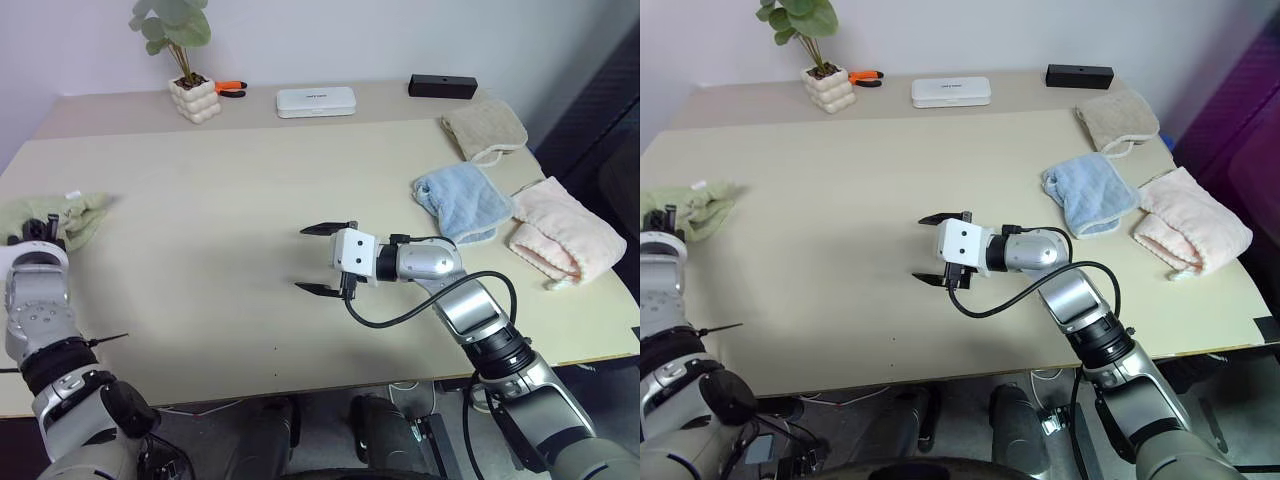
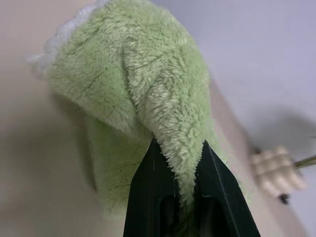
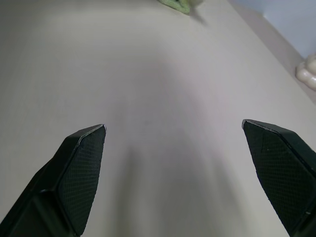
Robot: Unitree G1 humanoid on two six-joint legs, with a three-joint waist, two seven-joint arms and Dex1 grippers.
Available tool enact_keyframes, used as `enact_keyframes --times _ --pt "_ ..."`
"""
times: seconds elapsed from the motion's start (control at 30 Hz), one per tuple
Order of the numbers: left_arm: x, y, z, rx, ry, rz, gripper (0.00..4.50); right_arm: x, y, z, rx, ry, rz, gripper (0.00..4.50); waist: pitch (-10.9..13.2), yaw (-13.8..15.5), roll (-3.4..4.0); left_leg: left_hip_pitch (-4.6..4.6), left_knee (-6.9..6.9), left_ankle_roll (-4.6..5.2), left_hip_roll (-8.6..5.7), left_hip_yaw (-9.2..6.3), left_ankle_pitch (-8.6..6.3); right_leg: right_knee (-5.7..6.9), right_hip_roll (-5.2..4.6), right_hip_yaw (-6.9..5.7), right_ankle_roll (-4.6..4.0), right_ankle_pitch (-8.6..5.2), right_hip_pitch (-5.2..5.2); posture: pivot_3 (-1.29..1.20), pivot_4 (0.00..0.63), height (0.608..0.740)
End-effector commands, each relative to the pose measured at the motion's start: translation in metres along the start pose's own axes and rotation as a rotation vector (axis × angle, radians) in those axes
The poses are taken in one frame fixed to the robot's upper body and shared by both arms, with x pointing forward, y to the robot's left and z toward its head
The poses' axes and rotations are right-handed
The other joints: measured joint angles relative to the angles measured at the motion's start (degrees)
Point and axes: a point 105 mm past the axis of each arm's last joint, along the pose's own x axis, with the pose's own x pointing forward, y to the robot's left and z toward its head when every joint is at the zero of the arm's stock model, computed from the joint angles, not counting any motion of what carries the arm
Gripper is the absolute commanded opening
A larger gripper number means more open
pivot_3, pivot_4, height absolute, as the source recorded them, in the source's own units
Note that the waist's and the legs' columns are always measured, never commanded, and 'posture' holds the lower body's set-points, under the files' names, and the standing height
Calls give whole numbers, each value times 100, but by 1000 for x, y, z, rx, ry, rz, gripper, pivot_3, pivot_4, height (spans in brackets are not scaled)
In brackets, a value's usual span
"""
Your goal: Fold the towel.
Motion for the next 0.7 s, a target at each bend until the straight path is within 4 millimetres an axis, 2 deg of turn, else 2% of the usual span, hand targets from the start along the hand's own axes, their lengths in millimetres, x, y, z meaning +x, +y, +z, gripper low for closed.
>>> enact_keyframes --times 0.03,0.23,0.27,0.37,0.5,0.6,0.7 --pt "-7 6 21 -30 -85 23 1070 -3 -5 10 -36 -29 -23 4500 0 17 -1 0 1 0 0 0 0 0 -1 0 1 0 1 0 150 740" --pt "-24 33 29 -39 -137 128 4118 -2 -7 11 -44 -30 -11 4500 -1 28 -2 0 3 0 -2 -1 0 -2 -4 -1 1 1 4 0 150 740" --pt "-27 36 30 -37 -145 139 4430 -2 -7 11 -47 -31 -7 4500 -1 28 -2 0 3 0 -2 -1 0 -1 -4 0 1 1 4 0 150 740" --pt "-39 41 36 -28 -172 158 4430 -1 -8 11 -53 -32 -1 4500 -1 23 -3 0 2 0 -1 -2 0 0 -3 -1 1 1 4 0 150 740" --pt "-60 41 61 20 -277 159 4430 -4 -15 11 -40 -36 -12 4500 -1 21 -3 0 3 0 -1 -2 0 -1 -3 -1 1 1 4 0 150 740" --pt "-70 13 72 176 -302 31 4430 -9 -24 10 -10 -40 -37 4500 -1 24 -3 0 2 -1 0 -2 -1 -1 -2 -1 0 1 4 0 150 740" --pt "-78 -33 57 444 -224 -200 4430 -17 -37 9 45 -46 -84 4500 -1 55 -3 0 3 -1 0 -3 -1 -2 -1 -2 -2 0 7 0 150 740"
